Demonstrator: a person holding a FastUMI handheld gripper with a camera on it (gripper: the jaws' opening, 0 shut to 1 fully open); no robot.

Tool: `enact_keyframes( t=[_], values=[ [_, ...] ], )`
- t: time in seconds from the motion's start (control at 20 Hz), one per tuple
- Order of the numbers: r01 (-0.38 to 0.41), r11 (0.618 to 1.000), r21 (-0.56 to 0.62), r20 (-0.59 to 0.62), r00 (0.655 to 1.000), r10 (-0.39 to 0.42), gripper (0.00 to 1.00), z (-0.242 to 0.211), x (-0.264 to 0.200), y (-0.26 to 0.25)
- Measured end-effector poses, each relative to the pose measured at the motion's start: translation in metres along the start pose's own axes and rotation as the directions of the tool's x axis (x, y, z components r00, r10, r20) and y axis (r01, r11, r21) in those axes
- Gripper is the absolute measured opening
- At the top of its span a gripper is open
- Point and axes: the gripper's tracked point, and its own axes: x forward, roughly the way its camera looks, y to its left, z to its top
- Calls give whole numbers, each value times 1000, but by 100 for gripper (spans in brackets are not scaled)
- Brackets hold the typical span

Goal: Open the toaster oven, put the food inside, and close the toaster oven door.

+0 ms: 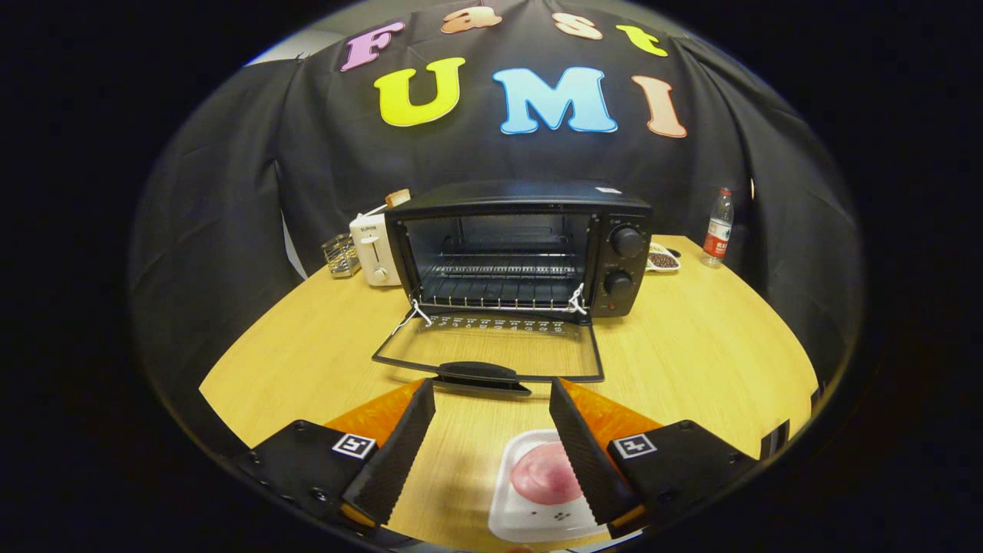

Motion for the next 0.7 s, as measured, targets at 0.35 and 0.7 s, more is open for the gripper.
enact_keyframes(
  t=[0.35,0.7],
  values=[
    [-91,996,12,-113,989,92,96,-11,-29,-52],
    [-168,982,87,-260,948,185,98,-22,-32,-114]
  ],
)
